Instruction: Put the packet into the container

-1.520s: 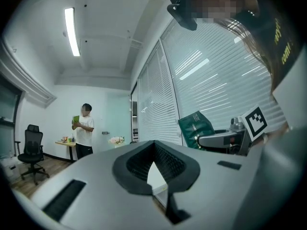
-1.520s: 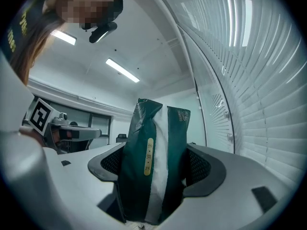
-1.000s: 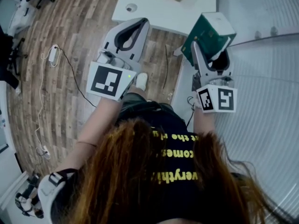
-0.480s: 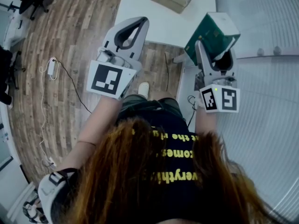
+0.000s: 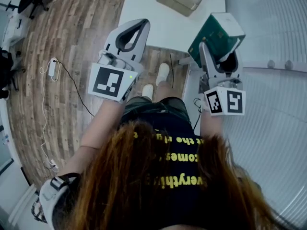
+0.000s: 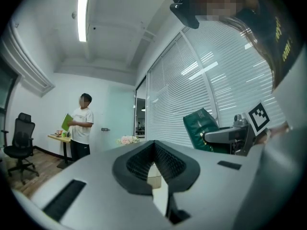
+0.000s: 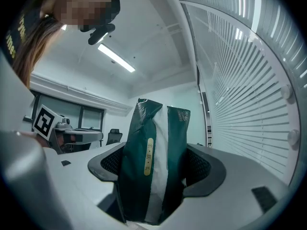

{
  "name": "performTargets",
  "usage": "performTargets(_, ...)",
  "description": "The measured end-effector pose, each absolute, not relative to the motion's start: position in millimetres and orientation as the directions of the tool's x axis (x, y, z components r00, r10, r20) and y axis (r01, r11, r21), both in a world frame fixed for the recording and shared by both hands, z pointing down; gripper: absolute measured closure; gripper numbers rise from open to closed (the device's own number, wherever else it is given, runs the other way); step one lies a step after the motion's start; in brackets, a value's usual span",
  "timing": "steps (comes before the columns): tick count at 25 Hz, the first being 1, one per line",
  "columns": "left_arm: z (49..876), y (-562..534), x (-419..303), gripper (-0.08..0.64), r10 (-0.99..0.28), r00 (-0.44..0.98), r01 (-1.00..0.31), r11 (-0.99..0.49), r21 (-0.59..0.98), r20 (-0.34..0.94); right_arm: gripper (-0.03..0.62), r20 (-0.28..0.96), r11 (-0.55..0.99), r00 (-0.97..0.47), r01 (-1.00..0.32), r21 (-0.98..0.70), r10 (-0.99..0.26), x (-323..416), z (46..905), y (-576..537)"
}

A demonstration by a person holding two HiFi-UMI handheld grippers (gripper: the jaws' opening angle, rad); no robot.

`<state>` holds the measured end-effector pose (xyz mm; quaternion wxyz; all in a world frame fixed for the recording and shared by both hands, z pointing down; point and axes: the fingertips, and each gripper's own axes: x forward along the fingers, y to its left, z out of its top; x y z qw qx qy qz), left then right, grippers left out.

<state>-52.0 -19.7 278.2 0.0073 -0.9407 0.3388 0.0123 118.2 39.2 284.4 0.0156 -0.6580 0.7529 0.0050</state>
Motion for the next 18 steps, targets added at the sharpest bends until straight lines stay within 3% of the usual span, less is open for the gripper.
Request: performTargets(18, 263, -149, -6, 0.558, -0.724, 0.689, -0.725, -0.689, -0.014, -0.033, 0.233, -0.031, 0.275, -0.275, -0.961, -0.021, -0.961, 165, 274, -117)
